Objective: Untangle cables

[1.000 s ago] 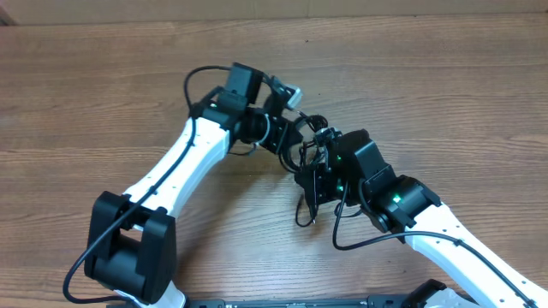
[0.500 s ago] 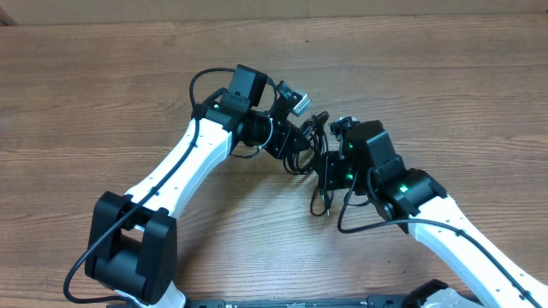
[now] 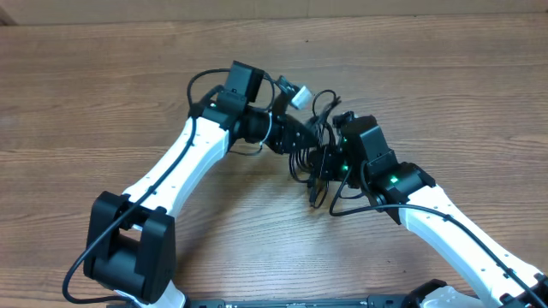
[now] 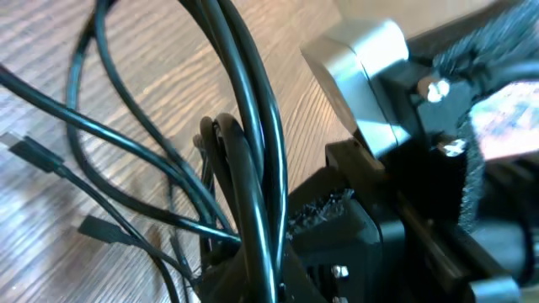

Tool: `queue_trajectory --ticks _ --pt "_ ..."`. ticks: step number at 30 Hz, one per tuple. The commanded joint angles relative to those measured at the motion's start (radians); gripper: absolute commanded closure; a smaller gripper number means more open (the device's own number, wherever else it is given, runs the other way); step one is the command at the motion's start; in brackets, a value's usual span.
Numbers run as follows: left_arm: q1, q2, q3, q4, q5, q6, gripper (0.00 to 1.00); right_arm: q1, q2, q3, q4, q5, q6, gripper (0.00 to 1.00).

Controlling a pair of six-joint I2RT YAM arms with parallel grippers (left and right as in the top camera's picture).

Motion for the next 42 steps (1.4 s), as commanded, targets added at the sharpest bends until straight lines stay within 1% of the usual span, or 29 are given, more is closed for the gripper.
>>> queue_trajectory --ticks 1,3,5,8,10,13,14,16,18,20,24,26,30,32,33,37,39,42 --pt "0.029 -0.038 0.026 0.053 0.121 -0.191 0.96 -0.014 0.005 0.027 0.025 0.026 0.083 0.96" --pt "0.035 -0.038 0.026 0.103 0.204 -0.217 0.95 -0.015 0.01 0.027 0.04 0.026 0.084 0.96" --pt "0.035 -0.038 0.026 0.142 0.278 -0.217 0.96 -0.015 0.013 0.027 0.061 0.022 0.084 0.96" --pt "0.034 -0.038 0.026 0.148 0.33 -0.213 0.95 -0.015 0.014 0.027 0.094 0.019 0.083 0.9" --pt "0.033 -0.038 0.026 0.14 0.377 -0.142 0.96 -0.018 0.014 0.027 0.116 0.019 0.082 0.88" --pt "0.026 -0.038 0.026 0.094 0.486 0.047 0.96 -0.031 0.014 0.027 0.146 0.018 0.083 0.87" --pt "0.025 -0.038 0.026 0.072 0.503 0.096 0.96 -0.037 0.014 0.027 0.15 0.018 0.083 0.87" --pt "0.025 -0.038 0.026 0.032 0.516 0.158 0.96 -0.051 0.014 0.027 0.153 0.018 0.084 0.87" --pt "0.025 -0.038 0.026 0.015 0.538 0.179 0.96 -0.064 0.014 0.027 0.153 0.018 0.083 0.83" --pt "0.025 -0.038 0.026 0.013 0.603 0.209 0.96 -0.078 0.014 0.027 0.153 0.019 0.083 0.78" --pt "0.036 -0.038 0.026 0.009 0.61 0.214 0.96 -0.132 0.014 0.027 0.13 0.035 0.083 0.75" --pt "0.048 -0.038 0.026 0.009 0.61 0.213 0.96 -0.167 0.014 0.027 0.102 0.047 0.083 0.71" --pt "0.08 -0.038 0.026 0.004 0.61 0.21 0.96 -0.236 0.014 0.027 0.016 0.127 0.083 0.6" --pt "0.093 -0.038 0.026 0.002 0.61 0.206 0.96 -0.267 0.014 0.027 -0.023 0.174 0.083 0.48" --pt "0.099 -0.038 0.026 0.002 0.61 0.202 0.96 -0.279 0.014 0.027 -0.038 0.193 0.083 0.4" --pt "0.117 -0.038 0.026 0.002 0.61 0.202 0.96 -0.315 0.014 0.027 -0.071 0.22 0.071 0.2" --pt "0.122 -0.038 0.026 0.002 0.61 0.202 0.96 -0.321 0.014 0.027 -0.075 0.221 0.071 0.01" --pt "0.13 -0.038 0.026 0.002 0.61 0.202 0.96 -0.323 0.014 0.027 -0.078 0.238 0.072 0.0"
